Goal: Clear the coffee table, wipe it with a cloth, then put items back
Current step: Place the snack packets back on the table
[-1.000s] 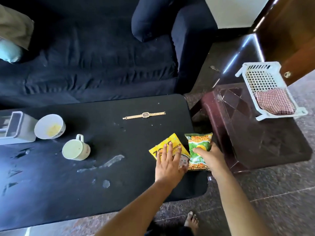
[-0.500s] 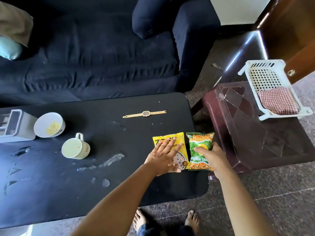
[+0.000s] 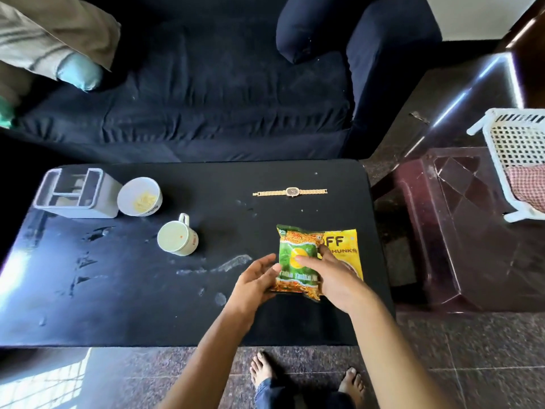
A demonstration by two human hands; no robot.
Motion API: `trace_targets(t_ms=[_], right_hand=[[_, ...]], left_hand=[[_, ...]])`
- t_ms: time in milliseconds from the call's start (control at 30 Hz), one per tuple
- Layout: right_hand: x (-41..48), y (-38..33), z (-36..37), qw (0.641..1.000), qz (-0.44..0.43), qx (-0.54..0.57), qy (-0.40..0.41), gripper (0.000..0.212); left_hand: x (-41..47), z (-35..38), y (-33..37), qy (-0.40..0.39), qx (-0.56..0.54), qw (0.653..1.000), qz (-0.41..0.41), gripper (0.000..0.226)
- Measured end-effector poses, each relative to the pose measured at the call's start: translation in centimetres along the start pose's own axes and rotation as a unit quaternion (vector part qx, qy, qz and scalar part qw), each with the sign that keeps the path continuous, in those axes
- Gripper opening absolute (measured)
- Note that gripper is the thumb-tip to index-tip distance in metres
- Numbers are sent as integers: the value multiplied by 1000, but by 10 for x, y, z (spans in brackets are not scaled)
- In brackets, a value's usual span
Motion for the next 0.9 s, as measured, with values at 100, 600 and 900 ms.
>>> trace_targets(t_ms=[100, 600, 900], right_hand=[[18, 2, 30, 1000, 10, -9, -28, 37], [10, -36, -19, 803, -87, -495, 322, 42], [34, 6, -52, 646, -89, -708, 272, 60]], left_hand=[[3, -16, 19, 6, -20, 999, 32, 30], [-14, -30, 59, 128, 527, 790, 284, 58], [33, 16, 8, -15, 709, 630, 316, 63]])
Point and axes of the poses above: each hand's wrist, its own x-axis towards the middle knuckle, its own z-axis out of the palm, y = z × x, the point moved 10 cm from there along x, towards the middle knuckle, and after that the axes turned 15 degrees about -x, right-handed, at the moved point
